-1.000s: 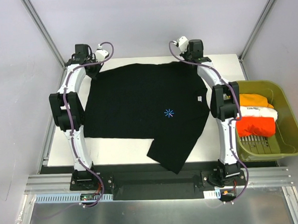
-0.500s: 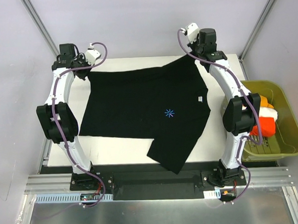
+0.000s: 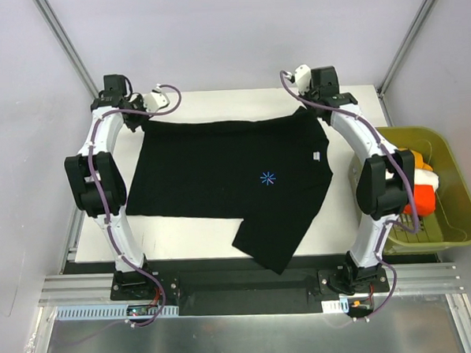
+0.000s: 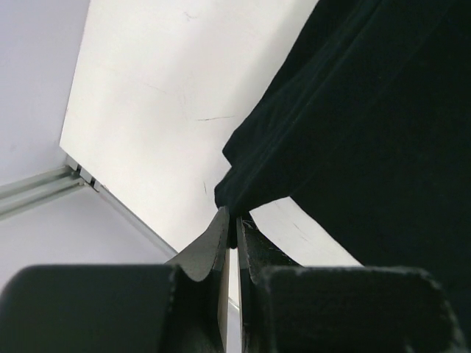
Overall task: Roll the t-shirts
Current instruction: Fold the T-shirt at the center of the board.
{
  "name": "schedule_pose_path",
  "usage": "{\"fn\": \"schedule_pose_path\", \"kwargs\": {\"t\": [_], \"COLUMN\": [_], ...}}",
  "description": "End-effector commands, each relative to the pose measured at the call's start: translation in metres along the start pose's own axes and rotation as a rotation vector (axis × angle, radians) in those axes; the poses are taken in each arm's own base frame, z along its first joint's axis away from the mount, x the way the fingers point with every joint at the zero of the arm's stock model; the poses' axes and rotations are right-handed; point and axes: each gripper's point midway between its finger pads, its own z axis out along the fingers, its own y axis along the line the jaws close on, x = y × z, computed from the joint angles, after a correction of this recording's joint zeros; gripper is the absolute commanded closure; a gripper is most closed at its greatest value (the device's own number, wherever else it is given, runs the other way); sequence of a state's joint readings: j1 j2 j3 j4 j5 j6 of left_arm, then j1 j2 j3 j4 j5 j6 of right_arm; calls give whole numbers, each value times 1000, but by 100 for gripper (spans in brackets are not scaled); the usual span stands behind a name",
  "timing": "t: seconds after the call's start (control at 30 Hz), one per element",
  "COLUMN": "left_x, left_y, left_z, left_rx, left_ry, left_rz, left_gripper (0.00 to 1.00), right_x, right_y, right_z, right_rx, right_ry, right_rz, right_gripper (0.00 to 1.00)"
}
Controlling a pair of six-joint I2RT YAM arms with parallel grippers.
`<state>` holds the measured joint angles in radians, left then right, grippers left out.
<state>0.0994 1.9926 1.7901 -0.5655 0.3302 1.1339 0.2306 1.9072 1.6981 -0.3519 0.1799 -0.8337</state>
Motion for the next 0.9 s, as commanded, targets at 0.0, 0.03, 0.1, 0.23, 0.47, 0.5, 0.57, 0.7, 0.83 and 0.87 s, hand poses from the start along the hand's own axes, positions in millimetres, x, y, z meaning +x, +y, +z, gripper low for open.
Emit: {"fn": "schedule_pose_path", "kwargs": {"t": [0.0, 0.03, 0.1, 0.23, 0.47, 0.5, 0.57, 0.7, 0.83, 0.87], "left_x": [-3, 2, 7, 23, 36, 39, 43, 53, 56, 57], "left_y": [13, 7, 4, -14, -34, -40, -42, -55, -64, -65], "left_z": [-5, -5, -5, -2, -3, -2, -5, -7, -9, -9], "left_rx": [-17, -4, 2, 47, 87, 101, 99, 123, 137, 138], "left_ry": [1, 12, 33, 76, 104, 109, 122, 149, 150, 157], "left_rz": [138, 150, 195, 259, 274, 270, 270, 268, 262, 262], "left_gripper": [100, 100, 100, 100, 100, 100, 100, 100, 100, 100], "right_x": [-12, -5, -1, 18, 53, 58, 61, 70, 79, 79], "right_y": [-8, 0, 3, 26, 66, 71, 74, 82, 94, 96], "right_z": [-53, -54, -62, -72, -93, -95, -102, -113, -120, -120], "right_rx": [41, 28, 24, -24, -91, -101, -106, -136, -171, -175], "right_ry": [-44, -27, -19, 26, 98, 109, 111, 141, 158, 159], "right_rz": [37, 36, 48, 54, 60, 57, 62, 86, 86, 87], "right_gripper": [99, 99, 99, 99, 99, 99, 99, 99, 100, 99]}}
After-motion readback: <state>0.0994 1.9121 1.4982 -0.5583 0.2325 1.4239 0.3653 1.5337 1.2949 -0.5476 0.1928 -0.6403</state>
